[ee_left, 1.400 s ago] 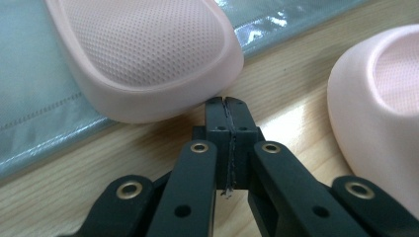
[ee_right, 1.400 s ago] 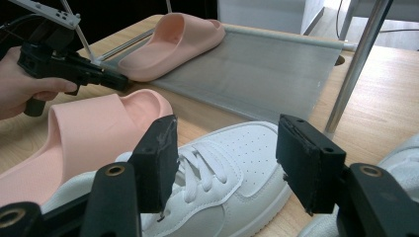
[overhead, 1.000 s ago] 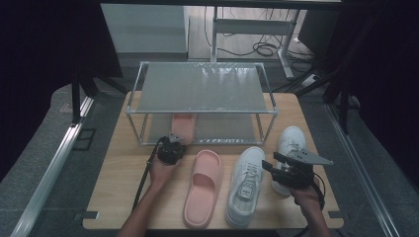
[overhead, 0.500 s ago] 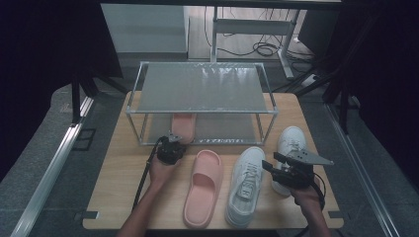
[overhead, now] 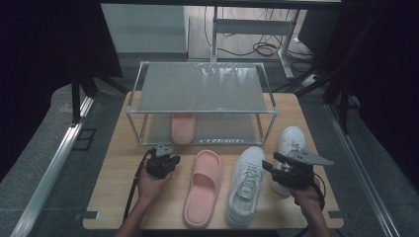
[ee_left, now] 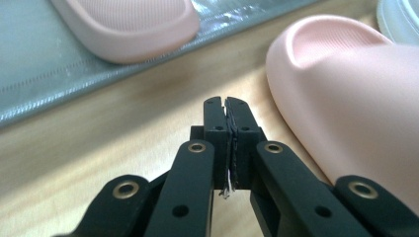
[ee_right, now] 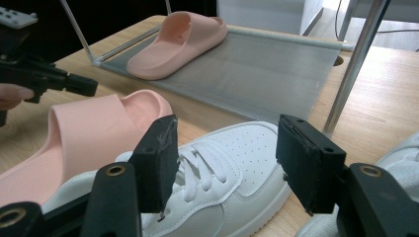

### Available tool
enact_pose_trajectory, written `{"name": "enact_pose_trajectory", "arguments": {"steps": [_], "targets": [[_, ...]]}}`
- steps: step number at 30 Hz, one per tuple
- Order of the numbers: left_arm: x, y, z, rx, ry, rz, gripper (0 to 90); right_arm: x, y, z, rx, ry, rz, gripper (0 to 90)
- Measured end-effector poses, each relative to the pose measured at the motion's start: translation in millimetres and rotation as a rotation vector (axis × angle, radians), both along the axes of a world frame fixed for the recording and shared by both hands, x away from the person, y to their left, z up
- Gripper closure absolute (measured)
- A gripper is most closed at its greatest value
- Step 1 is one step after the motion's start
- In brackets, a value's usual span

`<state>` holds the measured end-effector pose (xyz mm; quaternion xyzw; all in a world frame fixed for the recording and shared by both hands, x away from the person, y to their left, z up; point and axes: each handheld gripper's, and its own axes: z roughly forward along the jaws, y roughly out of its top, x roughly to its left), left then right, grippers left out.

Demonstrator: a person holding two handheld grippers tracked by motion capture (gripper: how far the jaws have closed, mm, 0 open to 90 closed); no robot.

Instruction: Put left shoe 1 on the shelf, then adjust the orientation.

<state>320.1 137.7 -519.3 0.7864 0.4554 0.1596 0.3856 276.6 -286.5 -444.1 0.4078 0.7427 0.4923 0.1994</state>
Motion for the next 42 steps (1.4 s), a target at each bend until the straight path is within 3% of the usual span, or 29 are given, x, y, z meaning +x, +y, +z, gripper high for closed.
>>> {"name": "enact_pose_trajectory", "arguments": {"steps": [7, 17, 22, 31, 37, 42], "targets": [[-16.2, 7.1, -5.0, -0.011, 0.024, -0.021, 88.5, -0.4, 0.8, -0.1, -0.001, 0.001, 0.001, 41.7], [-26.5, 9.9, -1.3, -0.026, 0.005, -0.023, 88.9, 0.1, -0.5, -0.8, 0.000, 0.003, -0.003, 41.7], [-38.9, 13.1, 6.0, -0.042, -0.006, -0.032, 88.9, 0.1, -2.0, -0.1, 0.003, 0.002, -0.004, 41.8], [-54.3, 9.5, 14.7, -0.084, -0.009, -0.089, 88.7, 0.9, -2.3, 0.9, 0.008, -0.001, -0.005, 41.8], [-60.4, -1.4, 23.5, -0.116, -0.017, -0.137, 88.5, 0.5, -0.5, 1.1, 0.006, -0.001, -0.004, 41.7], [-63.7, -10.9, 22.1, -0.124, -0.002, -0.176, 88.3, 0.2, -0.3, 1.0, 0.004, -0.003, -0.002, 41.7]]}}
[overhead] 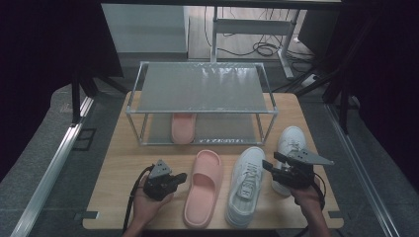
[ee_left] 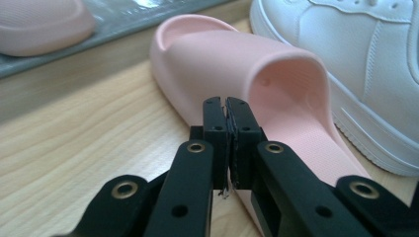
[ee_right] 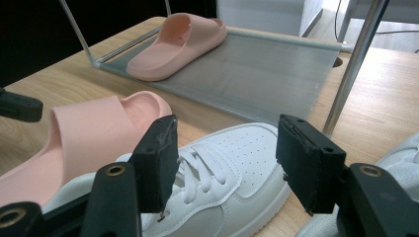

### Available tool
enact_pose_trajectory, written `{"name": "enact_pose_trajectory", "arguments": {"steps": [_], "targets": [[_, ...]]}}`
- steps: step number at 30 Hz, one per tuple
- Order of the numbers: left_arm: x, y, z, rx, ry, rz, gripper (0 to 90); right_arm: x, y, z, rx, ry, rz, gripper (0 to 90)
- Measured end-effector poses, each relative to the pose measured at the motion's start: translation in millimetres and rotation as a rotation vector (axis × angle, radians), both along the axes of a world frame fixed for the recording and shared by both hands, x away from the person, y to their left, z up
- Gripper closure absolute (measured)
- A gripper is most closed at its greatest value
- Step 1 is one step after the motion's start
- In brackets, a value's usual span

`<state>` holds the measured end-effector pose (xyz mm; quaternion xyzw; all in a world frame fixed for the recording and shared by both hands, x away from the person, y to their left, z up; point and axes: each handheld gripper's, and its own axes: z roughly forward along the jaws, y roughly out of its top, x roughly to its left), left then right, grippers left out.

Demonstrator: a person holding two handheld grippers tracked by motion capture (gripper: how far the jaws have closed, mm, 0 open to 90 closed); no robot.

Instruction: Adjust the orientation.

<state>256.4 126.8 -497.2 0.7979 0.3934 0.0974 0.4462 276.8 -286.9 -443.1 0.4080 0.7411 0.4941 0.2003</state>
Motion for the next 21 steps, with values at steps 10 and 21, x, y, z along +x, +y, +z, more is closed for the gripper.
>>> {"name": "enact_pose_trajectory", "arguments": {"steps": [10, 21], "targets": [[-6.5, -9.6, 2.7, -0.021, 0.002, -0.032, 88.4, -0.3, -0.9, 1.1, 0.010, 0.001, 0.004, 41.7], [-6.7, -28.0, -7.4, 0.022, 0.021, -0.070, 88.8, 0.6, 0.2, -0.5, 0.002, 0.003, 0.001, 41.7]]}}
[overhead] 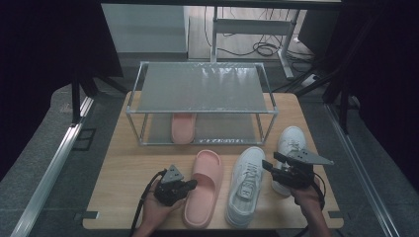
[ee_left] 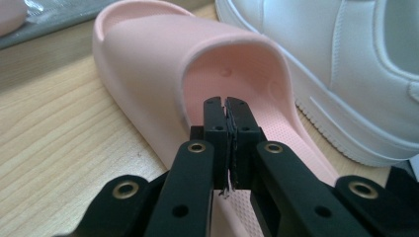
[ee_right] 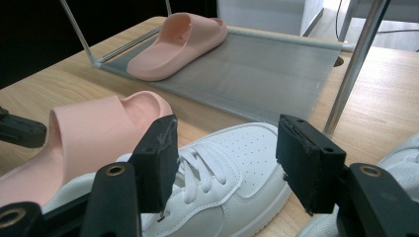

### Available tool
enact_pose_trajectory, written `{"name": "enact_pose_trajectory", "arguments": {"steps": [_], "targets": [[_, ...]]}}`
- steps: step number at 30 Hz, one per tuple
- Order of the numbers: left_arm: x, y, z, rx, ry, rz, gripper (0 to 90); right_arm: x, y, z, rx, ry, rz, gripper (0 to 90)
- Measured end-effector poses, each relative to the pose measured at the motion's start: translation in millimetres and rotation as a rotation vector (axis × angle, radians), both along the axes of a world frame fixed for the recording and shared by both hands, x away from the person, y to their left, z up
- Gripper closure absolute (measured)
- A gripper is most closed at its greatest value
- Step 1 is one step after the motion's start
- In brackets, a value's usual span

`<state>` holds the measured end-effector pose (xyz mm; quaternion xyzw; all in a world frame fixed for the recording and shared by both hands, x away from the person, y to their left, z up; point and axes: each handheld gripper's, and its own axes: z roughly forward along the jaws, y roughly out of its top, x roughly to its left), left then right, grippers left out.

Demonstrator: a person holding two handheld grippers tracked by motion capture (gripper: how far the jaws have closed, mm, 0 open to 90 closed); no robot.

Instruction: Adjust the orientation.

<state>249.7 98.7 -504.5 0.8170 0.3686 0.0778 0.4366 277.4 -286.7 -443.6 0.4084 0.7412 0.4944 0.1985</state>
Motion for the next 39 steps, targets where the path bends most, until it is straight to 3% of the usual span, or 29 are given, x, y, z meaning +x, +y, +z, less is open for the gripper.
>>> {"name": "enact_pose_trajectory", "arguments": {"steps": [6, 31, 39], "targets": [[2.1, -0.7, -3.2, 0.023, -0.001, 0.009, 88.9, -0.3, -1.1, 0.8, 0.003, -0.001, -0.002, 41.7], [21.4, 18.6, -5.2, -0.023, 0.025, 0.081, 89.2, 0.4, -1.8, 0.5, 0.009, 0.000, 0.000, 41.7], [17.0, 23.2, 3.4, -0.036, 0.003, 0.084, 88.3, 0.1, -2.5, 0.7, 0.011, 0.000, -0.002, 41.8]]}}
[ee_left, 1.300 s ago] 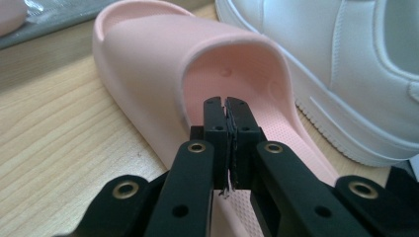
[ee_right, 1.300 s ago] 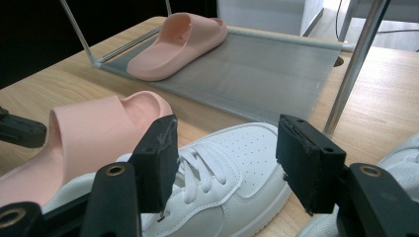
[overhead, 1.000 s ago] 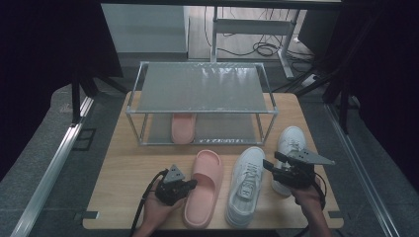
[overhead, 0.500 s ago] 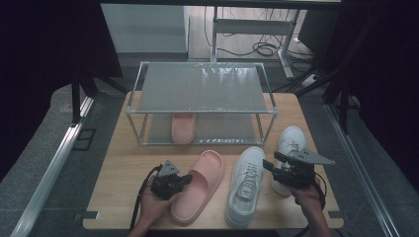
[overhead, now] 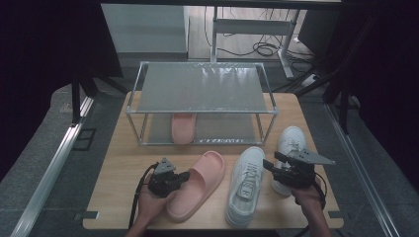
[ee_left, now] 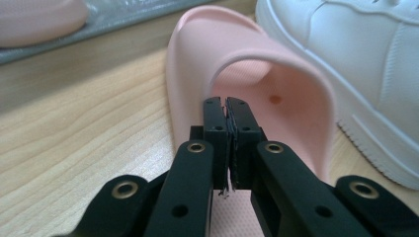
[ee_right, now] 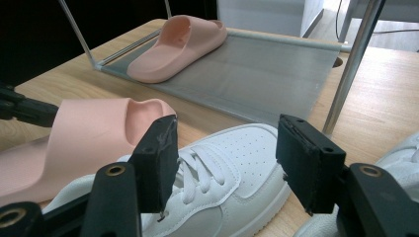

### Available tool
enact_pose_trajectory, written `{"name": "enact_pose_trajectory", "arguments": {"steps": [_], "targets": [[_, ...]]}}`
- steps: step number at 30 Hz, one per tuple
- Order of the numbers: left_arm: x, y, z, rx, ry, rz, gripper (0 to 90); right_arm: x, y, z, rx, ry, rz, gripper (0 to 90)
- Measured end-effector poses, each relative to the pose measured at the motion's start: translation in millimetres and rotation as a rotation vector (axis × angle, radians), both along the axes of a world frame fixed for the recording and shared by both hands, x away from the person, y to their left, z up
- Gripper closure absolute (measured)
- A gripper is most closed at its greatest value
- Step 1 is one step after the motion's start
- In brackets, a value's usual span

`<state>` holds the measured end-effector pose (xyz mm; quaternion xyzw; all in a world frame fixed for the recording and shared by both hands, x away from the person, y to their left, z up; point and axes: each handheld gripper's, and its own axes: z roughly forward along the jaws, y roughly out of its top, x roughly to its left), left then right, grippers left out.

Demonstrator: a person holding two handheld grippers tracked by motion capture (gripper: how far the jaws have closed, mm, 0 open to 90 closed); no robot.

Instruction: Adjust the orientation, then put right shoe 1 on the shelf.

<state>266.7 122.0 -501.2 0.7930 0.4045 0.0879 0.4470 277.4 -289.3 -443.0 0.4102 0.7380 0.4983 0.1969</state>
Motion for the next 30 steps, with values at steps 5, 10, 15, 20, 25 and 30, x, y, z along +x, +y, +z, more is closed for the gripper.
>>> {"name": "enact_pose_trajectory", "arguments": {"steps": [5, 10, 15, 20, 25, 30], "targets": [[-7.1, 4.3, 7.9, -0.032, -0.004, -0.014, 86.8, -0.3, -1.2, 0.8, 0.005, 0.000, -0.003, 41.8], [-13.6, 9.8, 12.6, -0.066, 0.010, -0.035, 84.7, -1.0, -3.1, 1.9, 0.009, -0.005, -0.008, 41.8], [-21.1, 11.5, 14.5, -0.073, 0.020, -0.051, 83.2, -1.6, -3.1, 1.8, 0.011, -0.003, -0.009, 41.8], [-24.6, 9.0, 15.8, -0.069, 0.023, -0.065, 79.6, -1.5, -1.4, 0.8, 0.008, 0.001, -0.006, 41.8], [-27.2, 4.4, 15.7, -0.045, 0.022, -0.066, 69.1, -1.1, -1.4, 0.2, 0.006, 0.001, -0.006, 41.8], [-28.1, -3.6, 13.3, -0.027, 0.038, -0.079, 62.0, -1.2, -0.2, -0.2, 0.004, 0.003, -0.002, 41.9]]}}
